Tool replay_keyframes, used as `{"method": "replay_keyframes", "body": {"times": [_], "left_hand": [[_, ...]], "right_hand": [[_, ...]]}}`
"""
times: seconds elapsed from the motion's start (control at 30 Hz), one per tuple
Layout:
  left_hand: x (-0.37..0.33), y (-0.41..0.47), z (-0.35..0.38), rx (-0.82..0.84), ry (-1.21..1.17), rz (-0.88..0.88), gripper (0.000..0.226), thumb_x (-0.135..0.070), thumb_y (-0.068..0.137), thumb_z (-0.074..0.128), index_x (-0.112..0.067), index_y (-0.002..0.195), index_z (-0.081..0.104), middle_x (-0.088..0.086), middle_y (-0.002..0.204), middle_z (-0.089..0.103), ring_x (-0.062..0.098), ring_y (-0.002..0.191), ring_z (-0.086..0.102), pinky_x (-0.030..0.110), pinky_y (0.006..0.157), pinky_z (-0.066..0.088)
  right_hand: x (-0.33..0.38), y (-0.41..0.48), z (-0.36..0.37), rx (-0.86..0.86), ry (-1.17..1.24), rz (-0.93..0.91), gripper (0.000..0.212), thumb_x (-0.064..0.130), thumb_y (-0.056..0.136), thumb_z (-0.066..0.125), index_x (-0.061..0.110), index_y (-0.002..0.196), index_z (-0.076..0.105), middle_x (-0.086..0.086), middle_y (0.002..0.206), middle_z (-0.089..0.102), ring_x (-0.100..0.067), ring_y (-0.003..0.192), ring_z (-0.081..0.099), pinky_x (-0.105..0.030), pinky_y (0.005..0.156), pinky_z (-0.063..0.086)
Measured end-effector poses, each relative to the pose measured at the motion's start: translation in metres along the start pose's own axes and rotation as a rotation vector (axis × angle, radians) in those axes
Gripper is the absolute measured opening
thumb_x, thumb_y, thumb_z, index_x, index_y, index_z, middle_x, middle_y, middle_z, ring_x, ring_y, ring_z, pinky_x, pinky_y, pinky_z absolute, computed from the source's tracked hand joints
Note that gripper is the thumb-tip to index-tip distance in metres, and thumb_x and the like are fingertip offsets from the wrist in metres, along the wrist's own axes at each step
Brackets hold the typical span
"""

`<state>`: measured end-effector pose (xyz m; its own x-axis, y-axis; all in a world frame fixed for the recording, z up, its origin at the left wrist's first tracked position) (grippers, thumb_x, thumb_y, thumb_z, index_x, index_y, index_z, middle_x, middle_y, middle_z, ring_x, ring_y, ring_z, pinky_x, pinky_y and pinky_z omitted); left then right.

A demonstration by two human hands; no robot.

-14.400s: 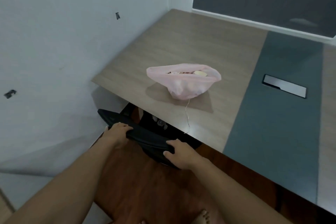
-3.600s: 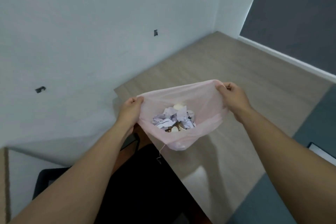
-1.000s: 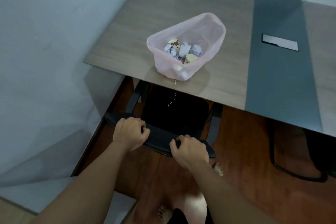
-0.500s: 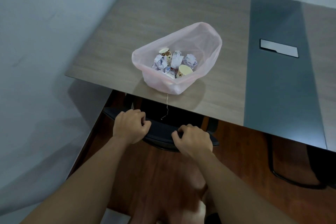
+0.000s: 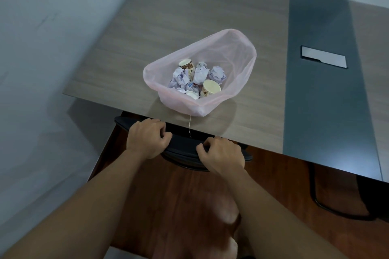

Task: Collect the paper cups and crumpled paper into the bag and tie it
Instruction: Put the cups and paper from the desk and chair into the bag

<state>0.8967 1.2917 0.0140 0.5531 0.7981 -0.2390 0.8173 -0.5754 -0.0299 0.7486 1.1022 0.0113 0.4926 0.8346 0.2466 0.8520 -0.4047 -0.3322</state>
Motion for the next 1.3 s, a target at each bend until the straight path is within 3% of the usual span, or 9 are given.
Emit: {"method": "replay_keyframes", "body": {"times": [0.37, 0.53, 0.67, 0.77, 0.9, 1.0, 1.1, 1.2, 1.3], "left_hand": [[0.012, 0.012, -0.005, 0.005, -0.013, 0.004, 0.034, -0.05, 0.083, 0.044, -0.023, 0.067, 0.055, -0.007, 0.069, 0.058, 0.018, 0.068, 0.055, 0.033, 0.064, 0.037], [0.013, 0.013, -0.004, 0.031, -0.003, -0.006, 0.032, -0.049, 0.084, 0.04, -0.026, 0.069, 0.054, -0.008, 0.071, 0.056, 0.016, 0.068, 0.053, 0.034, 0.065, 0.035], [0.014, 0.012, 0.001, 0.119, 0.055, -0.064, 0.029, -0.049, 0.087, 0.037, -0.03, 0.077, 0.058, -0.011, 0.08, 0.059, 0.017, 0.08, 0.056, 0.038, 0.074, 0.038], [0.015, 0.012, 0.008, 0.239, 0.087, -0.155, 0.033, -0.051, 0.096, 0.038, -0.031, 0.093, 0.065, -0.01, 0.1, 0.063, 0.018, 0.097, 0.059, 0.042, 0.09, 0.042], [0.014, 0.017, -0.015, 0.103, -0.421, -0.542, 0.068, -0.074, 0.102, 0.032, -0.02, 0.105, 0.072, 0.0, 0.104, 0.072, 0.023, 0.097, 0.067, 0.048, 0.099, 0.051], [0.007, 0.026, -0.031, -0.074, -0.794, -0.798, 0.088, -0.094, 0.09, 0.031, -0.022, 0.124, 0.068, -0.003, 0.114, 0.073, 0.019, 0.106, 0.068, 0.041, 0.097, 0.052], [0.0, 0.041, -0.033, -0.142, -1.06, -0.993, 0.103, -0.105, 0.07, 0.047, -0.024, 0.133, 0.058, -0.003, 0.121, 0.069, 0.022, 0.113, 0.067, 0.047, 0.096, 0.057], [-0.008, 0.052, -0.015, -0.11, -1.195, -1.147, 0.085, -0.084, 0.073, 0.07, -0.022, 0.13, 0.062, 0.003, 0.12, 0.072, 0.027, 0.11, 0.07, 0.042, 0.081, 0.062], [-0.011, 0.06, -0.001, -0.194, -1.255, -1.211, 0.057, -0.045, 0.081, 0.074, -0.015, 0.129, 0.07, 0.011, 0.122, 0.076, 0.033, 0.107, 0.074, 0.045, 0.086, 0.065]], "right_hand": [[0.012, 0.01, -0.003, -0.028, 0.039, -0.004, 0.053, 0.063, 0.099, 0.039, 0.026, 0.098, 0.076, 0.004, 0.086, 0.067, -0.023, 0.077, 0.065, -0.037, 0.072, 0.057], [0.012, 0.014, 0.001, 0.001, 0.048, -0.026, 0.056, 0.065, 0.099, 0.036, 0.026, 0.102, 0.075, 0.002, 0.094, 0.068, -0.024, 0.082, 0.065, -0.038, 0.074, 0.056], [0.012, 0.012, 0.002, 0.048, 0.057, -0.033, 0.058, 0.067, 0.099, 0.034, 0.025, 0.108, 0.073, 0.0, 0.104, 0.067, -0.025, 0.093, 0.066, -0.04, 0.082, 0.056], [0.006, 0.017, 0.003, 0.17, 0.172, -0.007, 0.058, 0.071, 0.1, 0.037, 0.026, 0.104, 0.072, 0.002, 0.104, 0.069, -0.023, 0.095, 0.066, -0.038, 0.076, 0.048], [-0.03, 0.055, -0.018, 0.224, 0.444, 0.095, 0.046, 0.057, 0.106, 0.046, 0.022, 0.081, 0.065, -0.003, 0.091, 0.07, -0.023, 0.083, 0.065, -0.036, 0.071, 0.049], [-0.085, 0.1, -0.056, 0.112, 0.509, 0.265, 0.044, 0.041, 0.109, 0.041, 0.013, 0.1, 0.073, -0.012, 0.108, 0.074, -0.031, 0.096, 0.068, -0.039, 0.082, 0.053], [-0.127, 0.135, -0.111, -0.089, 0.766, 0.445, 0.058, 0.051, 0.111, 0.029, 0.008, 0.126, 0.065, -0.016, 0.122, 0.071, -0.036, 0.108, 0.063, -0.044, 0.093, 0.047], [-0.132, 0.171, -0.173, -0.236, 0.906, 0.353, 0.067, 0.074, 0.106, 0.035, 0.013, 0.125, 0.054, -0.008, 0.115, 0.062, -0.03, 0.104, 0.058, -0.042, 0.09, 0.042], [-0.101, 0.209, -0.206, -0.138, 0.849, 0.1, 0.083, 0.084, 0.088, 0.061, 0.018, 0.137, 0.053, -0.004, 0.13, 0.061, -0.027, 0.112, 0.065, -0.043, 0.098, 0.055]]}}
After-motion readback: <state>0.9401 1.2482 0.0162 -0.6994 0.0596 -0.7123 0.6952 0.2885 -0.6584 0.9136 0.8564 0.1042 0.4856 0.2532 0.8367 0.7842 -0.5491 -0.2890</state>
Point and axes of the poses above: each hand's wrist, its own y-axis towards the middle knuckle, its own z-axis out of the palm, x = y × z, the point moved 9 cm from there along y, towards the middle knuckle
